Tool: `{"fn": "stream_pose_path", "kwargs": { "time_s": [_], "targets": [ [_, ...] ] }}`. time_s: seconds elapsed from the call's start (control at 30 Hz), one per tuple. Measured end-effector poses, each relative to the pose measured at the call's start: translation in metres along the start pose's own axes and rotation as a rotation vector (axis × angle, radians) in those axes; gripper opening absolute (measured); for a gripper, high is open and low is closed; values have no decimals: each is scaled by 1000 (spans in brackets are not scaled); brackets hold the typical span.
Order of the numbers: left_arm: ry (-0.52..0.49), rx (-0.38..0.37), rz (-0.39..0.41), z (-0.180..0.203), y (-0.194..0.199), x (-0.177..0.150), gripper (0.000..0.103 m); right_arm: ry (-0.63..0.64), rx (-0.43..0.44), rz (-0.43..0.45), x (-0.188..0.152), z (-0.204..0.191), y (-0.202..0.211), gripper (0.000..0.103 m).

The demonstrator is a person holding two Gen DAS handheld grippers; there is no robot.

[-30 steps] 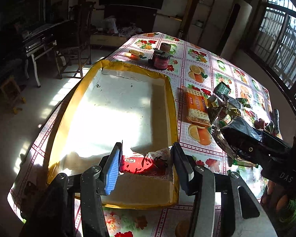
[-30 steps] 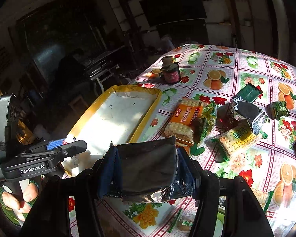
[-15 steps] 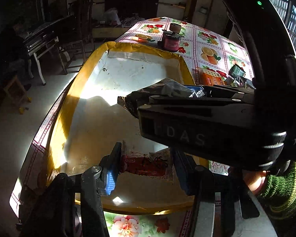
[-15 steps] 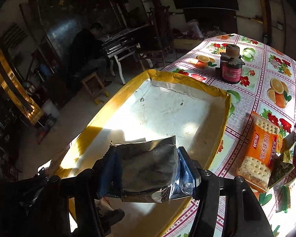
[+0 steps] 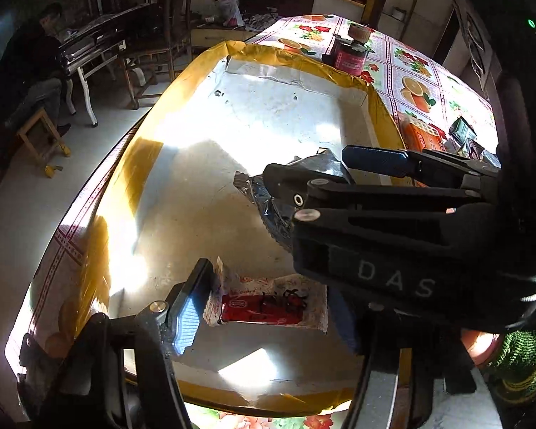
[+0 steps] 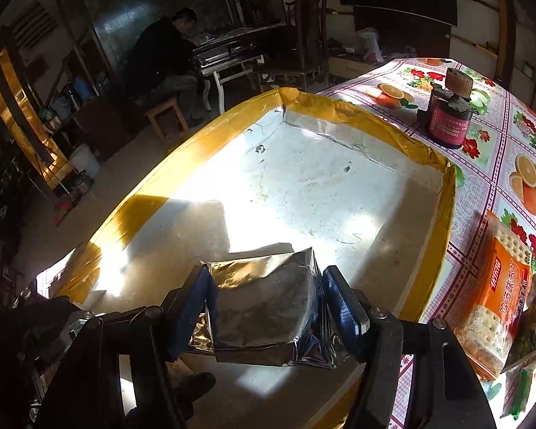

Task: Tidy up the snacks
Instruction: 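Carry both snacks over the yellow tray and open both tools to drop them, then grasp the long green-ended cracker pack with the right tool while the left grasps a small green-trimmed snack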

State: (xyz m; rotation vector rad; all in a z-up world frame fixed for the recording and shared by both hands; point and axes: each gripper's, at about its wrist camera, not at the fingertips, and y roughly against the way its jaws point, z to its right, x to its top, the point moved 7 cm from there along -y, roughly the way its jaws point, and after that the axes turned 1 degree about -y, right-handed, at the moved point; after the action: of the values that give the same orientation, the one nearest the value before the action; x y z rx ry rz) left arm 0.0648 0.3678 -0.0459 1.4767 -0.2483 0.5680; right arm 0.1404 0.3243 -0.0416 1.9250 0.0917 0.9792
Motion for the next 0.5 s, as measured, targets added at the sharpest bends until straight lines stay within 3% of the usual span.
{"fn": "stream_pose_path", "kwargs": {
  "time_s": [0.13, 0.3, 0.5],
  "targets": [
    [35, -7, 48, -5, 21, 3, 69, -26, 6, 50, 5, 5, 23, 82],
    [71, -26, 104, -2, 51, 8, 81, -90, 4, 149, 3, 24, 77, 89],
    [79, -73, 113, 21, 68, 6, 81, -198, -11, 241, -29, 57, 149, 93]
  ]
}}
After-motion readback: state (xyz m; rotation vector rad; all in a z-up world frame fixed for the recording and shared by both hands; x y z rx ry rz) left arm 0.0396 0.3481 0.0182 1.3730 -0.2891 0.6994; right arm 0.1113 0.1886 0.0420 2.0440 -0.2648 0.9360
